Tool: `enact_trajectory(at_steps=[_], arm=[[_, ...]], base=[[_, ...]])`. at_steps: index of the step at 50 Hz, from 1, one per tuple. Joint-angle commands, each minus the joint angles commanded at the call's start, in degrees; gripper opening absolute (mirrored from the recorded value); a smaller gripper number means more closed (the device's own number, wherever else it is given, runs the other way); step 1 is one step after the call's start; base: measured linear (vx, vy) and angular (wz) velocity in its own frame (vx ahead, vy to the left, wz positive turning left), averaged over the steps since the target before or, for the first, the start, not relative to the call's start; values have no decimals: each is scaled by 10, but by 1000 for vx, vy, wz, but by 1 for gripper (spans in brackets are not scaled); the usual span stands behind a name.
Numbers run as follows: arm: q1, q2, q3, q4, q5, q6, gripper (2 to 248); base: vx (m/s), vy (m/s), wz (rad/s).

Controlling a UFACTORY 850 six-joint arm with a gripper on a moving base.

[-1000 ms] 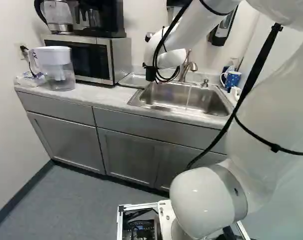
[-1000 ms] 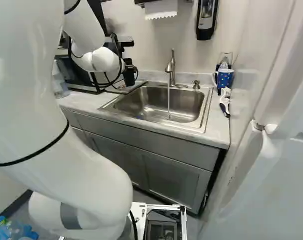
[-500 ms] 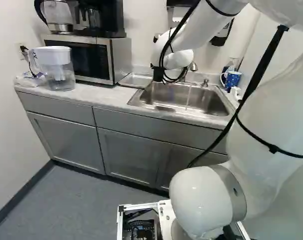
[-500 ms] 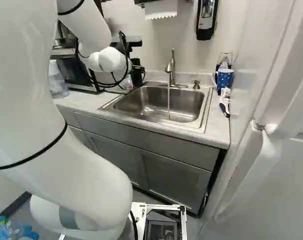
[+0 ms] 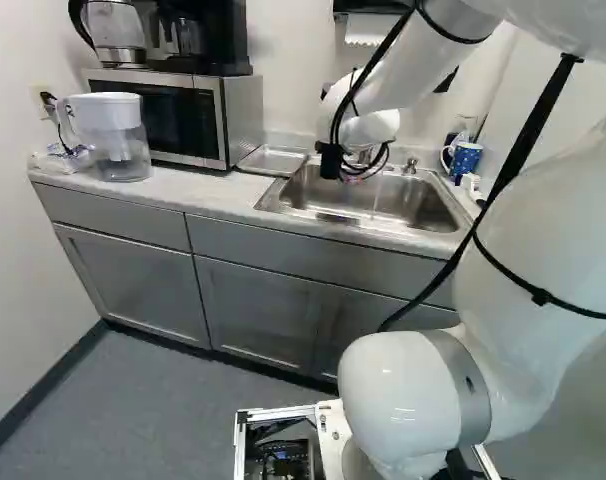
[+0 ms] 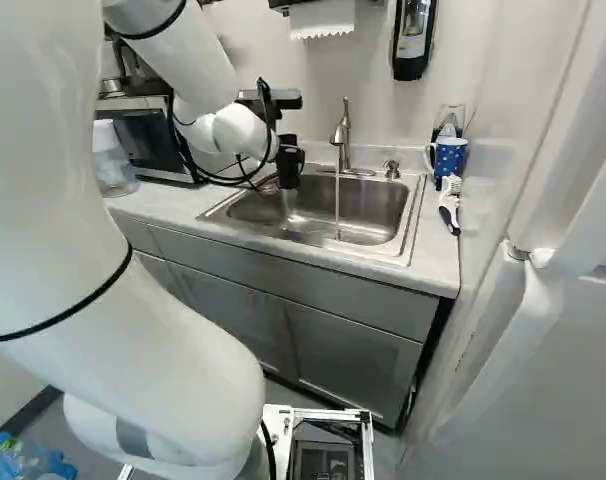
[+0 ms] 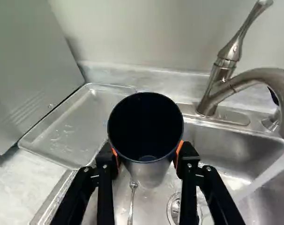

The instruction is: Rinse the cup and place it in the tray

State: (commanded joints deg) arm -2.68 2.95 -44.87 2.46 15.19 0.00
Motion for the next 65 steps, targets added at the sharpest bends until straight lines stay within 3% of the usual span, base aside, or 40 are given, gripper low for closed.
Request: enact_trajectory(at_steps=[25,65], arm=[[-48,-4,25,0,-51,0,125],[-128,13,42,0,-51,0,125]], base=[[0,0,0],[0,0,0]])
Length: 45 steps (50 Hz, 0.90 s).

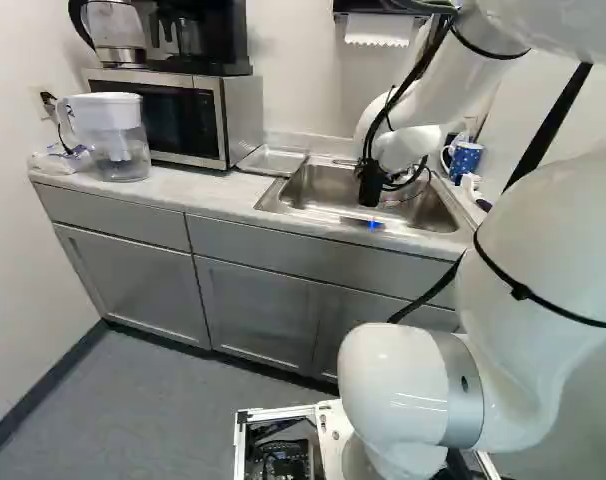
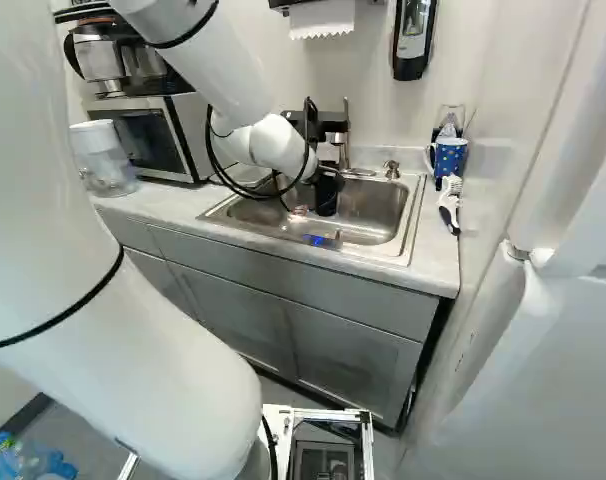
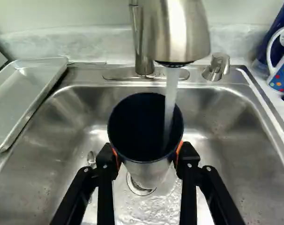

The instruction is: Rinse the cup and place it in the tray

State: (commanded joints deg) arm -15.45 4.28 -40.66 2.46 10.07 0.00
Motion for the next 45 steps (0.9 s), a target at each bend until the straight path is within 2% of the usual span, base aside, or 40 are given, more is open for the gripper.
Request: enact_trajectory(at_steps=[16,45], arm=[[-28,-10,-10,0,0,0,125],[-28,-10,-10,0,0,0,125]], base=[[0,0,0],[0,0,0]])
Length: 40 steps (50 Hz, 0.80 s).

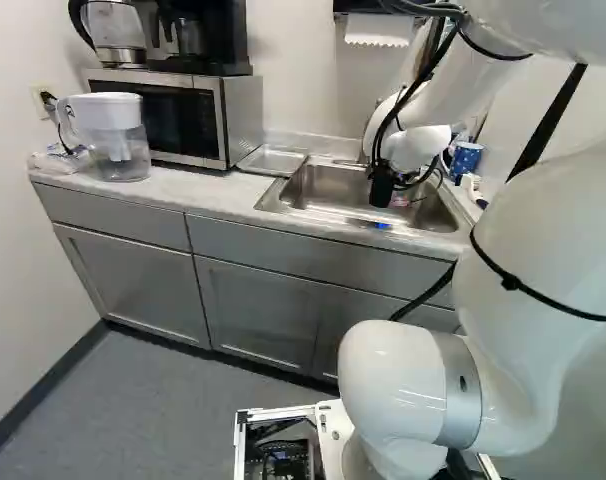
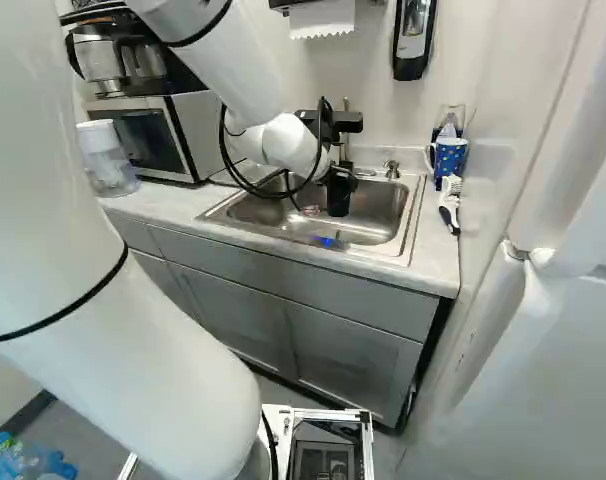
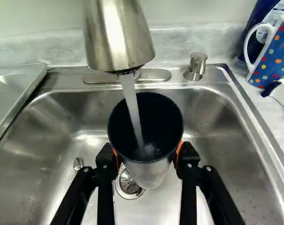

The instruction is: Rinse the cup and place it in the tray

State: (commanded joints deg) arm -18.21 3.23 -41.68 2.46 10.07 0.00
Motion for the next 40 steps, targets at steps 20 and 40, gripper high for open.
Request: enact_trajectory(at_steps=[20,40], arm=[[0,0,0,0,0,0,125],[0,0,0,0,0,0,125]], base=[[0,0,0],[0,0,0]])
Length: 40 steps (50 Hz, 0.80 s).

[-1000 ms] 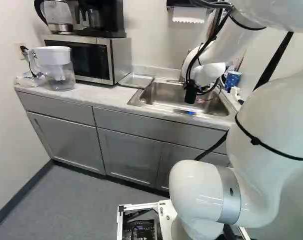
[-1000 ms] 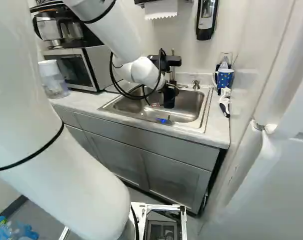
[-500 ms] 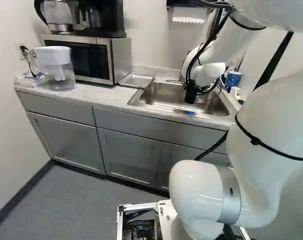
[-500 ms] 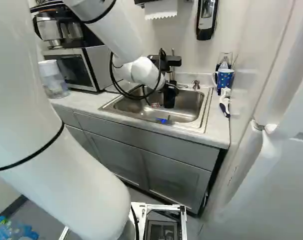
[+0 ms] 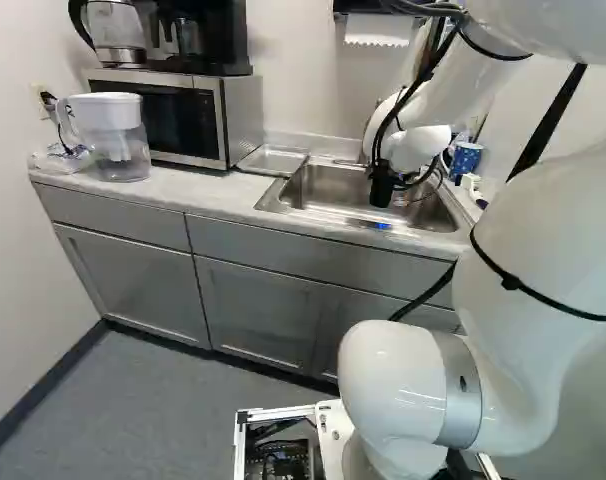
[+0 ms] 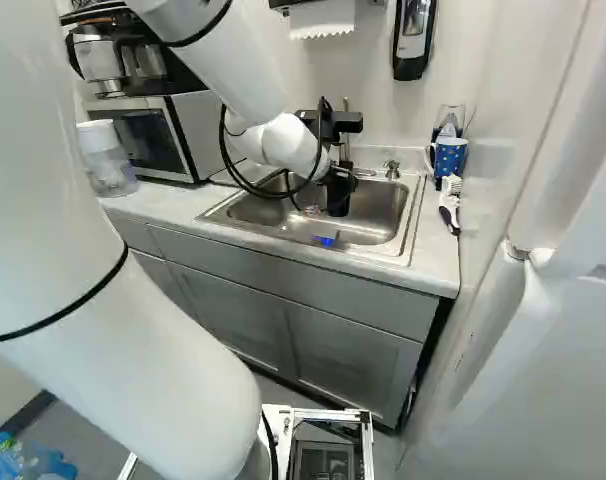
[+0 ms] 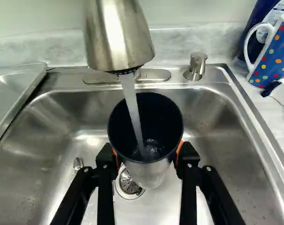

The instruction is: Rinse the cup and place it in the tray

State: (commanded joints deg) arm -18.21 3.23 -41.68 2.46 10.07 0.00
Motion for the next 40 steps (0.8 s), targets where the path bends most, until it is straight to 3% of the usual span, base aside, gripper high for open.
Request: enact_trajectory(at_steps=[40], arm=[[0,0,0,0,0,0,125]], base=[[0,0,0]])
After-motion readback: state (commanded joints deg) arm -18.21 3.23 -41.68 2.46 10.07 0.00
